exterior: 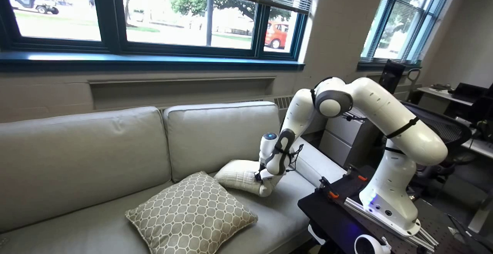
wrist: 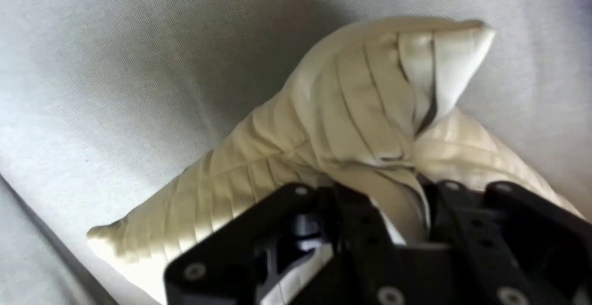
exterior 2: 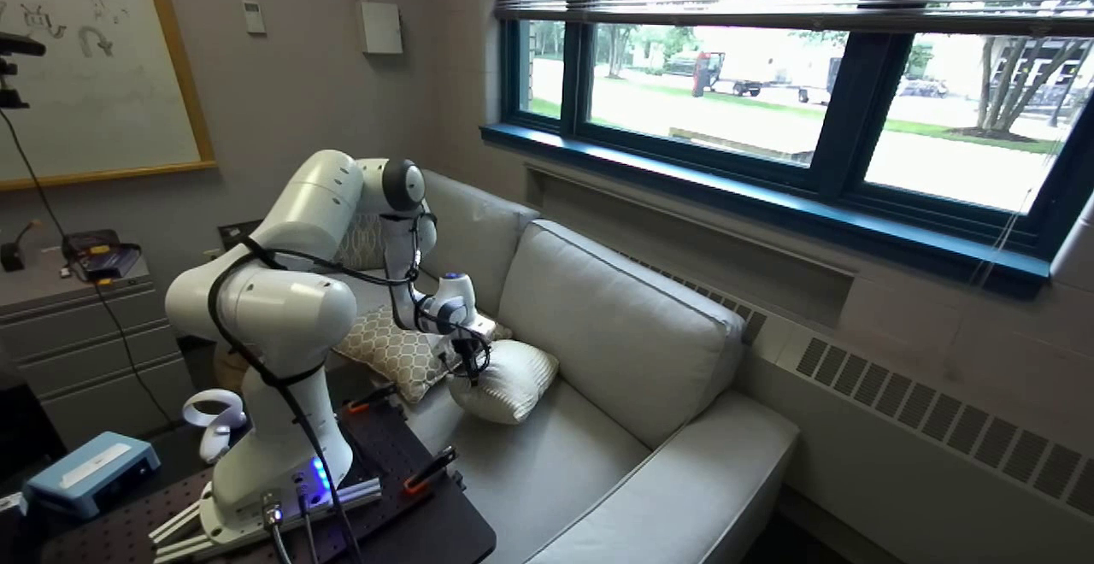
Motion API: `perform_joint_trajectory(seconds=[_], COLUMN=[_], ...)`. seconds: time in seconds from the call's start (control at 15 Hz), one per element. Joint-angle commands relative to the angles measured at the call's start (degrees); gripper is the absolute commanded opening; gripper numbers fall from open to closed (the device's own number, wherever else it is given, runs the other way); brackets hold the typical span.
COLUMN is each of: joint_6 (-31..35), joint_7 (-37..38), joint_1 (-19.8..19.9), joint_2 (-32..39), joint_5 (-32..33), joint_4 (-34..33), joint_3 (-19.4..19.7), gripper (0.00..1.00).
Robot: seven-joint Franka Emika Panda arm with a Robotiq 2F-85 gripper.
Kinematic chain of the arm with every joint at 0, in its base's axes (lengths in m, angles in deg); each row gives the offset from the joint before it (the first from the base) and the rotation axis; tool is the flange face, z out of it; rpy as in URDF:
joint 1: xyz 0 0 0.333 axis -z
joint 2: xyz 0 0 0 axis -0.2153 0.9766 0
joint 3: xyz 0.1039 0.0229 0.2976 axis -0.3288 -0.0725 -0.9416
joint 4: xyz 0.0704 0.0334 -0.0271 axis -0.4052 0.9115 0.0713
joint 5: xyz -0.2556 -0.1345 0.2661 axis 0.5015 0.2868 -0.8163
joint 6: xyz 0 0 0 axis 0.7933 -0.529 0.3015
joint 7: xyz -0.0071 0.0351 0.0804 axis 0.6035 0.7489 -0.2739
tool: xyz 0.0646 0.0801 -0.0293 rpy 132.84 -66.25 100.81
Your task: Put the pillows upright against the armrest
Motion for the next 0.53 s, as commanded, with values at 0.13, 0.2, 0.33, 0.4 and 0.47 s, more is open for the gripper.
perform_joint_trajectory(seconds=[0.13, 0.2, 0.33, 0.4, 0.47], joint_6=[8.72, 9.62, 9.96, 9.27, 8.1], joint_7=[-13.76, -17.36, -25.46, -29.86, -34.72], joint_1=[22.38, 27.08, 36.51, 41.16, 45.85], joint_2=[-19.32, -21.56, -24.92, -25.31, -25.6], joint_5=[-4.33, -7.35, -15.33, -19.83, -24.76], joint_4=[16.84, 18.65, 20.84, 20.47, 19.7], joint_3=[-16.77, -20.87, -29.67, -34.13, -38.37], gripper=[0.12, 0.12, 0.13, 0.13, 0.13])
